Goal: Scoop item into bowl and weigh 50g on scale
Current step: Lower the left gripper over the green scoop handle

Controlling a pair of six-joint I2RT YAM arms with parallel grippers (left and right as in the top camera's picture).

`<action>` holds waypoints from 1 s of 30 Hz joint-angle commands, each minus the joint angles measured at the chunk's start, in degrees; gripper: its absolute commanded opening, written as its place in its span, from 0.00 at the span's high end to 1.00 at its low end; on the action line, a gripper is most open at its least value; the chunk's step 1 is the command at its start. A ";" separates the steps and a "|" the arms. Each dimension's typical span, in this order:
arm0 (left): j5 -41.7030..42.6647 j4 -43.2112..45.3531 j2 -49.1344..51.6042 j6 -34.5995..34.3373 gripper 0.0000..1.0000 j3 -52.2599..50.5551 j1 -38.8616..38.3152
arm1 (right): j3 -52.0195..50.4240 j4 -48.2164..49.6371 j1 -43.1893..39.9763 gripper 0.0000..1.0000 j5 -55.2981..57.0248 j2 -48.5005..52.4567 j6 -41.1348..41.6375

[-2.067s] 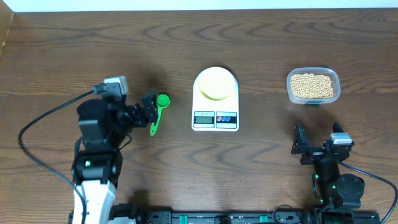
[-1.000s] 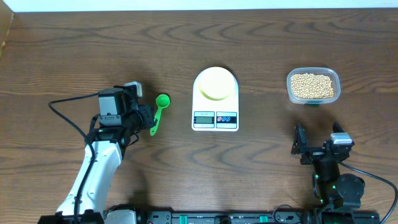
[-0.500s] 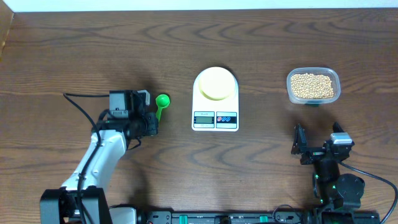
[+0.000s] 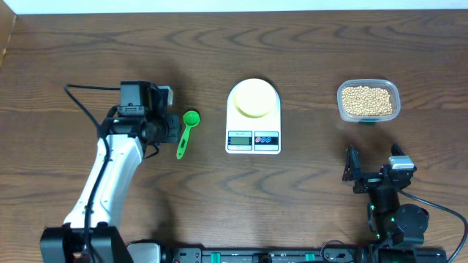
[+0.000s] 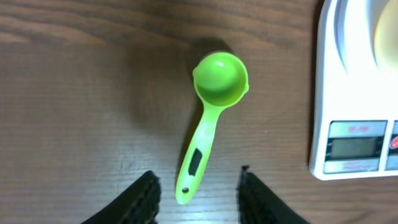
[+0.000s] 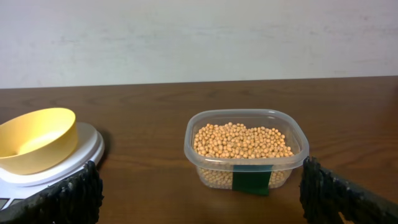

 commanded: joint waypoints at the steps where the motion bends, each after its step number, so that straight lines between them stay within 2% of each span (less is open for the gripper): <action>1: -0.81 -0.28 3.43 0.74 0.51 0.50 -1.97 | -0.04 -0.20 -0.04 0.01 0.22 -0.31 0.52; 7: -0.90 1.22 9.01 2.36 0.48 0.50 -5.46 | -0.04 -0.20 -0.04 0.01 0.22 -0.31 0.52; 12: -7.48 1.97 11.85 3.28 0.44 0.50 -6.08 | -0.04 -0.20 -0.04 0.01 0.22 -0.31 0.52; 22: -7.17 9.62 15.21 3.23 0.41 0.44 -6.10 | -0.04 -0.20 -0.04 0.01 0.22 -0.31 0.52; 30: -7.19 10.47 18.32 3.04 0.41 0.44 -6.10 | -0.04 -0.20 -0.04 0.01 0.22 -0.31 0.52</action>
